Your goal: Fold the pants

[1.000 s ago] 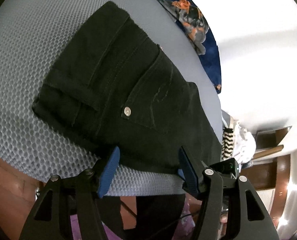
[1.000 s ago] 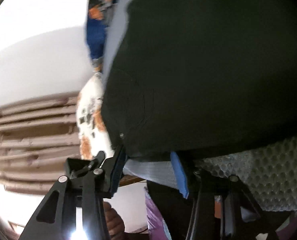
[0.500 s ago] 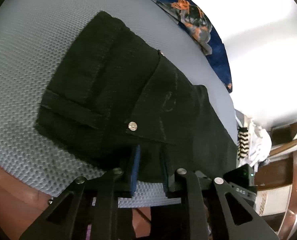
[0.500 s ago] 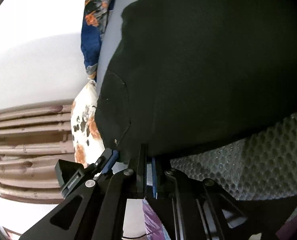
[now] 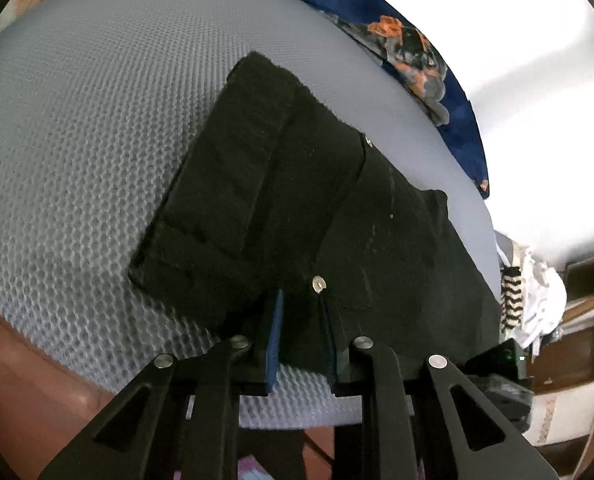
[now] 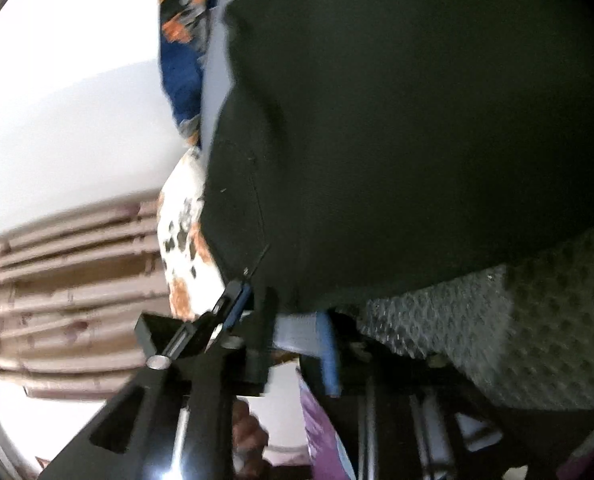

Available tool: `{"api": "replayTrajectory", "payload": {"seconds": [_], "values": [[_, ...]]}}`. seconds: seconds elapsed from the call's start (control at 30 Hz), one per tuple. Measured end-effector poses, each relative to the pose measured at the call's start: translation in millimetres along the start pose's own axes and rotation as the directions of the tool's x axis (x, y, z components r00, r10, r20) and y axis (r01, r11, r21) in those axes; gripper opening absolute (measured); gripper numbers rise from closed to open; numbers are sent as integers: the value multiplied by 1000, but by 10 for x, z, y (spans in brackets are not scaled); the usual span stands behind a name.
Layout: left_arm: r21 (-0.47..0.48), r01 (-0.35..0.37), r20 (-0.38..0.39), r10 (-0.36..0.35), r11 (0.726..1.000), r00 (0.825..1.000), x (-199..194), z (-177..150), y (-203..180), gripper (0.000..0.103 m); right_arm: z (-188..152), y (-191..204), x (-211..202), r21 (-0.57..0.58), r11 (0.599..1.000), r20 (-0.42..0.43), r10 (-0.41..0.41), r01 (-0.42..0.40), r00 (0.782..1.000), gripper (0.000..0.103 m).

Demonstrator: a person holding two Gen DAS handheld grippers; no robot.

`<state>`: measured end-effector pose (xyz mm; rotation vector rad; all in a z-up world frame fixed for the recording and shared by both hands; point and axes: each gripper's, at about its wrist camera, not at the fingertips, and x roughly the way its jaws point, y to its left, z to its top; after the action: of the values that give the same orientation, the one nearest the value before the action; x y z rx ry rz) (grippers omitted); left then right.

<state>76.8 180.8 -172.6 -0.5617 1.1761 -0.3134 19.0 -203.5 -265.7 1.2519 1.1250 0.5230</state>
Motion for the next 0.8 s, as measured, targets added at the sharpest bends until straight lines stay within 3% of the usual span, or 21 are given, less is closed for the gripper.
{"api": "replayTrajectory", "payload": {"seconds": [0.1,0.2,0.27,0.33,0.4,0.43,0.5,0.6,0.7,0.8], "values": [[19,-16,14,15,1000,1000,-40,32,-29,20,-46,157,-440,-141,990,2,-14,15,1000,29],[32,-23,3,23,999,1000,-126,-13,-87,20,-78,115,-1303,-214,969,137,-96,124,986,38],[56,-35,36,33,998,999,-284,-74,-226,21,-109,-72,-2048,-183,955,318,-169,235,933,47],[107,-76,85,67,991,994,-438,-146,-435,22,-165,-358,-2831,-85,944,501,-236,319,833,52],[156,-74,113,57,985,992,-502,-188,-655,29,-207,-723,-3514,42,961,631,-238,274,738,56],[200,-77,125,52,977,991,-496,-228,-822,34,-211,-877,-3741,85,965,670,-241,249,702,56],[284,-84,109,55,955,993,-376,-265,-1104,56,-185,-1183,-4081,164,964,714,-263,209,649,57],[345,-75,76,51,936,996,-161,-311,-1382,56,-81,-1449,-4266,178,975,731,-223,136,645,57],[383,-71,52,56,921,997,47,-359,-1616,56,37,-1540,-4314,174,973,735,-231,152,638,57],[378,-42,6,43,925,999,224,-378,-1712,56,115,-1556,-4333,160,977,748,-213,141,629,57]]}}
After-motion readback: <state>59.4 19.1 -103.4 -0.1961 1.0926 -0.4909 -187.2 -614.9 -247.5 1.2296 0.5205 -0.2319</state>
